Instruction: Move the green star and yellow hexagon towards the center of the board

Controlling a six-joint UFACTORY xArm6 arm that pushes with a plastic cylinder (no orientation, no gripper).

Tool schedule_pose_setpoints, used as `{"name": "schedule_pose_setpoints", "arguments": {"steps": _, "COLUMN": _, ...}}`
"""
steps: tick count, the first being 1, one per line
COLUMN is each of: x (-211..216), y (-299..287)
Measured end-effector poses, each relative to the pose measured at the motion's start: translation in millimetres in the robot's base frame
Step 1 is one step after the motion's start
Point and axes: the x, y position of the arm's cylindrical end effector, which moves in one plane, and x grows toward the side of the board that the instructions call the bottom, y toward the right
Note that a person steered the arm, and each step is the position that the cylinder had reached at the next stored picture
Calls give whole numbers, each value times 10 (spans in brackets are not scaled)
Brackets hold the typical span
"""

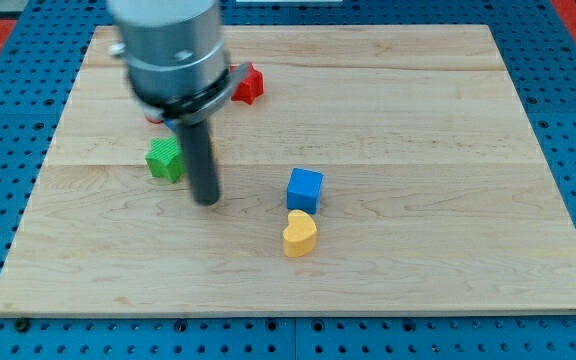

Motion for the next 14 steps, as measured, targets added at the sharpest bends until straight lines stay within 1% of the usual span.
{"name": "schedule_pose_setpoints", "arguments": {"steps": 1, "x": 98, "y": -720}}
{"name": "schedule_pose_setpoints", "arguments": {"steps": 2, "x": -494, "y": -718}}
{"name": "schedule_pose_setpoints", "arguments": {"steps": 3, "x": -571, "y": -187}}
{"name": "schedule_pose_setpoints", "arguments": {"steps": 4, "x": -624, "y": 474}}
{"name": "schedule_pose_setpoints", "arguments": {"steps": 5, "x": -630, "y": 456}}
{"name": "schedule_pose_setpoints", "arguments": {"steps": 6, "x": -722, "y": 640}}
{"name": "schedule_pose_setpoints", "arguments": {"steps": 7, "x": -724, "y": 929}}
{"name": "schedule_pose_setpoints", "arguments": {"steps": 8, "x": -814, "y": 1494}}
{"name": "schedule_pose_setpoints", "arguments": {"steps": 9, "x": -553, "y": 2012}}
{"name": "schedule_pose_setpoints", "arguments": {"steps": 10, "x": 51, "y": 1749}}
{"name": "schedule_pose_setpoints", "arguments": {"steps": 11, "x": 183, "y": 1593}}
{"name": "schedule_pose_setpoints", "arguments": {"steps": 12, "x": -45, "y": 1537}}
{"name": "schedule_pose_setpoints", "arguments": {"steps": 13, "x": -171, "y": 1542}}
{"name": "schedule_pose_setpoints", "arguments": {"steps": 14, "x": -384, "y": 2209}}
